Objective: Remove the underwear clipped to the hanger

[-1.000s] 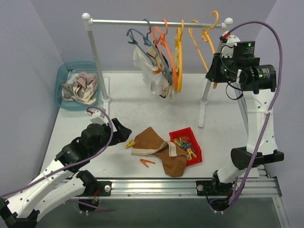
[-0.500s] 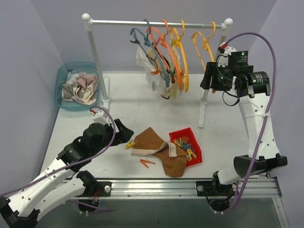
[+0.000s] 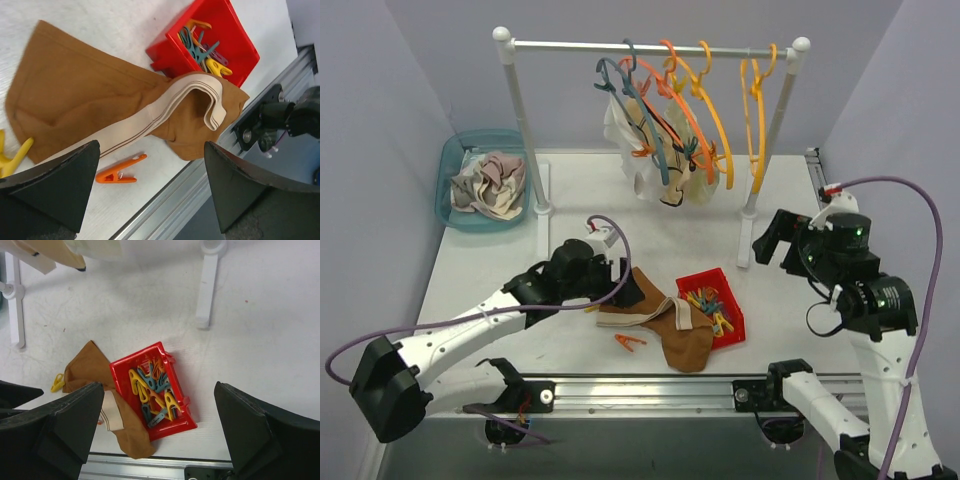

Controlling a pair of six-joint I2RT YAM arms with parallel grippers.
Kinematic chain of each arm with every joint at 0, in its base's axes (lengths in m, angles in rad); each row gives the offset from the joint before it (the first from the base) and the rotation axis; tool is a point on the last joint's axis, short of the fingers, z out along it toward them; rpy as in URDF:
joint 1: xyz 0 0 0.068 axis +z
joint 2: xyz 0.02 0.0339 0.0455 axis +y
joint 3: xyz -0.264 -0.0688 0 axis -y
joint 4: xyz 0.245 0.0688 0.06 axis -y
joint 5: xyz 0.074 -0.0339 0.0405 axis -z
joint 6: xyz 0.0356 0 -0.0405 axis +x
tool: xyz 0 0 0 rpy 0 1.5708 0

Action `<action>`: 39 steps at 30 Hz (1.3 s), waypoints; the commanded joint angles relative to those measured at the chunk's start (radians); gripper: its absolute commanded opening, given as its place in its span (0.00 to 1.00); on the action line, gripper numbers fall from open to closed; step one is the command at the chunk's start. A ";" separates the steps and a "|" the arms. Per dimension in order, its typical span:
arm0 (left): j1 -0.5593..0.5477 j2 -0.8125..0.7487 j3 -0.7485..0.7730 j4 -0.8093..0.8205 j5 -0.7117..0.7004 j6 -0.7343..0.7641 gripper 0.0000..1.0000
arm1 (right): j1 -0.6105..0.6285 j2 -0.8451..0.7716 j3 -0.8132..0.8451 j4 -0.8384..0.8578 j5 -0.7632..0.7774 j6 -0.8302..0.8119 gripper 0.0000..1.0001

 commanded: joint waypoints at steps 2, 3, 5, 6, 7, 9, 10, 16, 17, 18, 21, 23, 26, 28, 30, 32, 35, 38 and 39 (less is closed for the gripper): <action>-0.075 0.113 0.108 0.080 0.056 0.175 0.94 | 0.008 -0.131 -0.142 0.039 0.003 0.087 1.00; -0.087 0.127 0.111 0.086 0.051 0.197 0.94 | 0.008 -0.150 -0.162 0.039 -0.008 0.090 1.00; -0.120 0.155 0.112 0.106 0.029 0.266 0.94 | 0.009 -0.184 -0.205 0.027 -0.037 0.089 1.00; -0.130 0.164 0.111 0.114 0.023 0.290 0.94 | 0.009 -0.195 -0.219 0.024 -0.046 0.095 1.00; -0.140 0.186 0.111 0.122 0.016 0.316 0.94 | 0.011 -0.205 -0.245 0.024 -0.062 0.099 1.00; -0.158 0.215 0.112 0.125 -0.003 0.384 0.94 | 0.011 -0.227 -0.265 0.024 -0.092 0.104 1.00; -0.161 0.229 0.114 0.132 -0.001 0.401 0.94 | 0.011 -0.233 -0.273 0.022 -0.097 0.106 1.00; -0.172 0.366 0.134 0.161 0.009 0.493 0.94 | 0.014 -0.264 -0.274 0.013 -0.109 0.101 1.00; -0.174 0.382 0.132 0.174 0.020 0.505 0.94 | 0.014 -0.264 -0.273 0.010 -0.112 0.099 1.00; -0.178 0.399 0.132 0.187 0.035 0.511 0.94 | 0.014 -0.265 -0.270 0.008 -0.114 0.099 1.00; -0.181 0.462 0.134 0.226 0.040 0.522 0.95 | 0.014 -0.270 -0.271 0.005 -0.118 0.098 1.00; -0.184 0.491 0.128 0.276 0.058 0.521 0.98 | 0.014 -0.276 -0.277 0.005 -0.115 0.095 1.00; -0.184 0.503 0.109 0.330 0.094 0.510 0.87 | 0.014 -0.277 -0.291 0.005 -0.112 0.098 1.00; -0.184 0.508 0.100 0.353 0.111 0.501 0.71 | 0.015 -0.281 -0.296 0.007 -0.114 0.099 1.00; -0.184 0.512 0.101 0.352 0.120 0.495 0.58 | 0.015 -0.285 -0.299 0.004 -0.115 0.101 1.00; -0.184 0.520 0.111 0.329 0.132 0.493 0.37 | 0.014 -0.297 -0.301 0.004 -0.112 0.102 1.00; -0.184 0.508 0.120 0.284 0.135 0.479 0.11 | 0.014 -0.307 -0.299 -0.004 -0.111 0.106 1.00; -0.187 0.453 0.129 0.246 0.128 0.456 0.03 | 0.015 -0.308 -0.296 -0.007 -0.112 0.106 1.00; -0.189 0.433 0.134 0.208 0.125 0.453 0.03 | 0.014 -0.307 -0.296 -0.007 -0.111 0.104 1.00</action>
